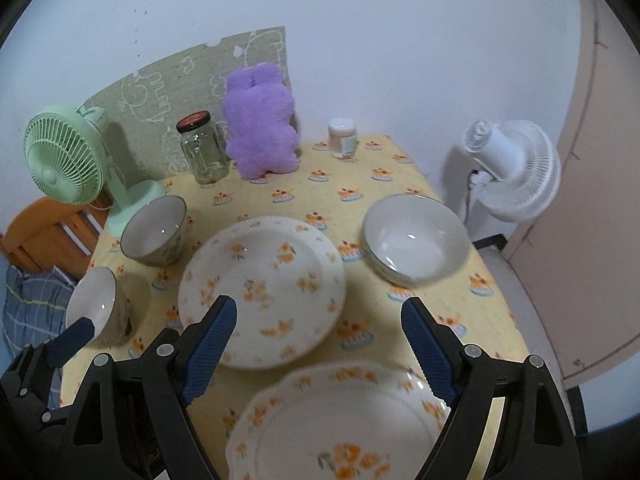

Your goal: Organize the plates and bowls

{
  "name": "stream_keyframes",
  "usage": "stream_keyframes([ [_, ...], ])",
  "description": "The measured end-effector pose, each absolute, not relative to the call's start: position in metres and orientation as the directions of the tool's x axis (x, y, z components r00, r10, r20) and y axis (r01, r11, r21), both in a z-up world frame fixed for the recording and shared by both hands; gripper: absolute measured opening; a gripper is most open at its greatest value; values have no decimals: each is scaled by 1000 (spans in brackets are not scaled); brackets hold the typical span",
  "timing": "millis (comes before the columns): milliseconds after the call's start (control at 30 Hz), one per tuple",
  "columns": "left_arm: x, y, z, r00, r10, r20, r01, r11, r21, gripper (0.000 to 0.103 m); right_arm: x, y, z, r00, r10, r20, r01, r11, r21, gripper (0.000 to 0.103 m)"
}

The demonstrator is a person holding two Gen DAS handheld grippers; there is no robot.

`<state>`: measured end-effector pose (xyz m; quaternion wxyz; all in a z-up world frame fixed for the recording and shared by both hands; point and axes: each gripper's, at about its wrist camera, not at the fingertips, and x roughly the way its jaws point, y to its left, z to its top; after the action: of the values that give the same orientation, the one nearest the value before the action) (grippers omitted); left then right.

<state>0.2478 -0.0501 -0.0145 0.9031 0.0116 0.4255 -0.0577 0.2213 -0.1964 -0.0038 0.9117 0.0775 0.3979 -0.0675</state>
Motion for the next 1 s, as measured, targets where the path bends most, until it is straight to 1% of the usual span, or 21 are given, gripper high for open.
stream_keyframes([
  [200,286,-53,-34,614,-27,-789,49,999,3,92,268,-200,-23,643,-24,-766,178,977,118,87],
  [300,304,-49,-52,575,-7,-818,4,1000,-5,90,290,-198,-38,613,-29,-790,198,973,118,87],
  [433,321,-47,-71,551,16,-834,-20,1000,6,90,309,-194,-58,580,-38,-814,218,970,110,87],
  [667,338,-50,-102,506,7,-862,-8,1000,4,90,329,-196,-88,522,-71,-850,252,965,74,86],
  [833,347,-52,-117,479,-3,-878,4,1000,-1,84,335,-202,-104,490,-66,-869,274,958,81,85],
  [900,349,-53,-121,474,-10,-881,7,1000,-7,82,337,-202,-108,484,-59,-873,273,958,86,82],
  [933,350,-55,-123,470,-11,-882,12,1000,-6,81,339,-202,-111,477,-60,-877,272,959,82,78],
  [1000,351,-56,-124,467,-19,-884,23,1000,-10,79,341,-203,-115,472,-67,-879,270,960,72,77],
])
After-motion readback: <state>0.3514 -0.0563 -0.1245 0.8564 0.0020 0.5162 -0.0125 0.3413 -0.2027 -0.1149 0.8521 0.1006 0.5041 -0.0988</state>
